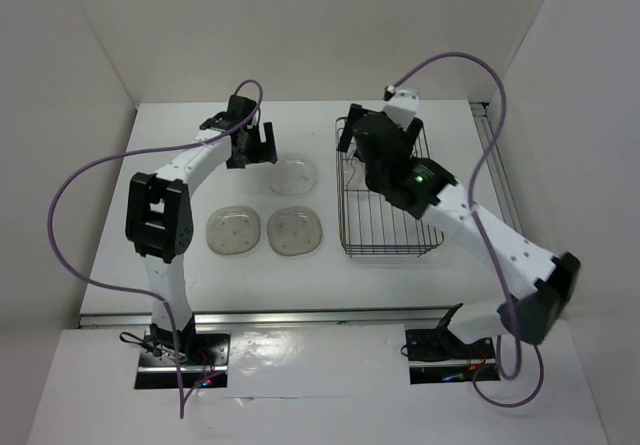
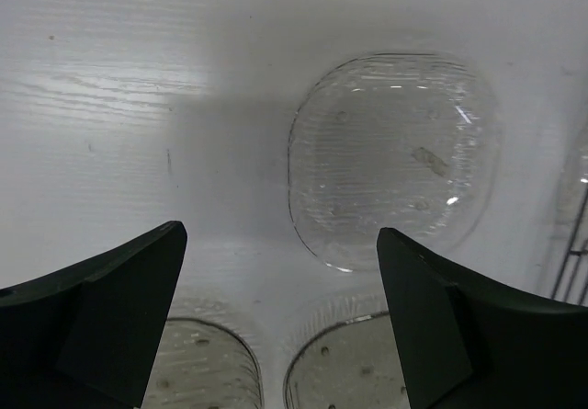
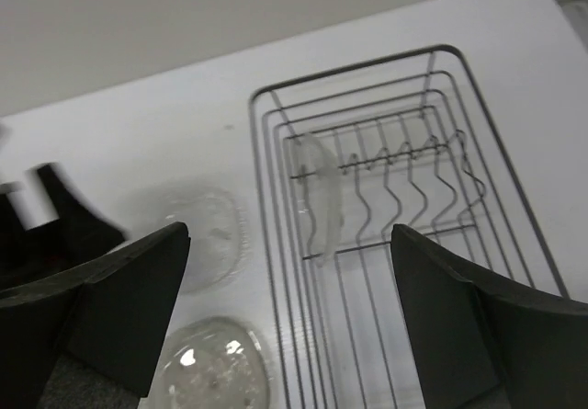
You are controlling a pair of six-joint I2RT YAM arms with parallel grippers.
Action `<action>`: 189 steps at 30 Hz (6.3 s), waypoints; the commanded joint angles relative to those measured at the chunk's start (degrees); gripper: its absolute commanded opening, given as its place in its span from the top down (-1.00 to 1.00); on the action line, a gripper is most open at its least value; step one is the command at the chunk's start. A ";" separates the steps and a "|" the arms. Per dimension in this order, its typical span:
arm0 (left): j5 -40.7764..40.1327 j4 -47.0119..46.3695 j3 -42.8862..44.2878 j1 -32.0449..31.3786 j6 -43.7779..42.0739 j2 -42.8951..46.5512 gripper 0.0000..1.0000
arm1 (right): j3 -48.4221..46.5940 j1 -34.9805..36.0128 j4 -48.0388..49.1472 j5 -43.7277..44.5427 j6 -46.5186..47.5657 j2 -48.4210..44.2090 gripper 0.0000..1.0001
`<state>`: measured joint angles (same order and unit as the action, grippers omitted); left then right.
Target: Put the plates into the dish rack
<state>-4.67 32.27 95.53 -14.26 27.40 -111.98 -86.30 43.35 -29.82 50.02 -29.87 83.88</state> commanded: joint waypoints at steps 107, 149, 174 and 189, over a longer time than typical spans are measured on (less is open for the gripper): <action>-13.87 11.31 15.65 -3.40 2.14 13.46 -1.00 | 12.04 -26.48 10.49 -9.86 11.41 -4.09 1.00; -12.12 11.32 15.13 -2.88 -0.50 12.94 -1.00 | 4.39 -15.05 11.72 -6.07 9.74 16.31 -0.38; -9.22 16.25 -19.66 5.21 8.71 22.76 -1.00 | 10.97 -15.58 8.72 -20.62 12.46 -8.98 -0.81; -7.72 10.62 -47.80 6.09 25.95 38.16 -0.98 | 19.94 -13.13 15.59 -39.82 15.28 -17.51 -0.93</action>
<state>-11.70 44.91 48.97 -7.79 47.94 -75.09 -65.84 29.28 -18.13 13.32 -15.94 69.10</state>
